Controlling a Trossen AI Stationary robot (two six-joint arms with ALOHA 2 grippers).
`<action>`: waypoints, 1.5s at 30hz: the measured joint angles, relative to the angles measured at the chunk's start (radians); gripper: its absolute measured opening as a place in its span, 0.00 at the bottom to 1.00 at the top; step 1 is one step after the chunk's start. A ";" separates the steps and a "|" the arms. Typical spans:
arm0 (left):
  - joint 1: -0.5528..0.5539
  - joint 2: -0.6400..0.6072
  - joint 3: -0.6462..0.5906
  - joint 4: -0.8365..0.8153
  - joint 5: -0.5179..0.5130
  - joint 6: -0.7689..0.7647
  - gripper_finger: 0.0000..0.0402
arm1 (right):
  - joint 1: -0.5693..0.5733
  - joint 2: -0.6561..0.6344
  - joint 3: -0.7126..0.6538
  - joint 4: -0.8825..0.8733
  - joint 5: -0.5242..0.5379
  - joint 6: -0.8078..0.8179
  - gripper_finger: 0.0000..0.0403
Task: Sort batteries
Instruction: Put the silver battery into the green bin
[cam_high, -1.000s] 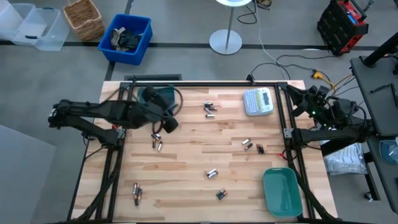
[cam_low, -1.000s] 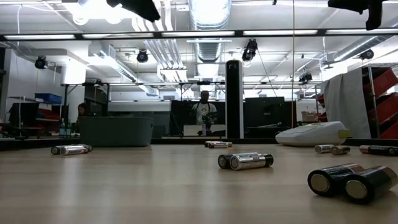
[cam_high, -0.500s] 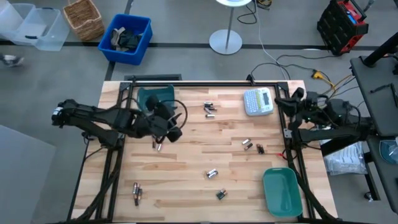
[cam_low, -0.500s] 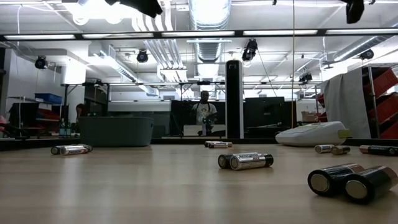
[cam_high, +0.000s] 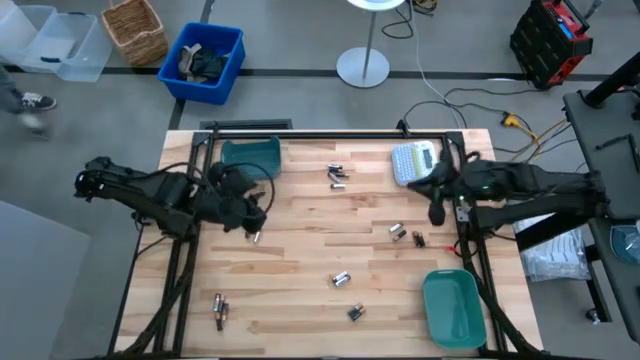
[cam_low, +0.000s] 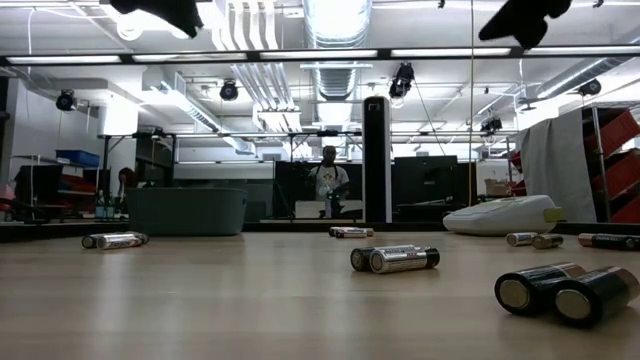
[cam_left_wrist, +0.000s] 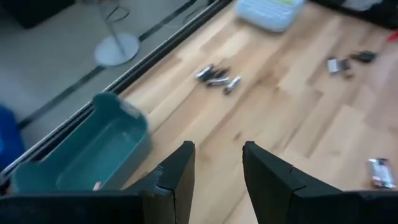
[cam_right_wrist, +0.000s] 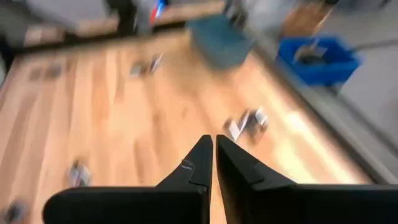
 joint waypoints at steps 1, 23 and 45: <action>-0.028 -0.001 -0.007 0.033 -0.024 0.019 0.29 | 0.000 0.033 0.015 -0.034 -0.027 -0.008 0.03; -0.381 -0.118 -0.337 0.662 -0.448 0.417 0.29 | 0.002 0.572 0.065 -0.216 -0.140 -0.288 0.03; -0.420 -0.381 -0.508 0.646 -0.580 0.465 0.29 | 0.000 0.641 0.013 -0.184 -0.107 -0.218 0.31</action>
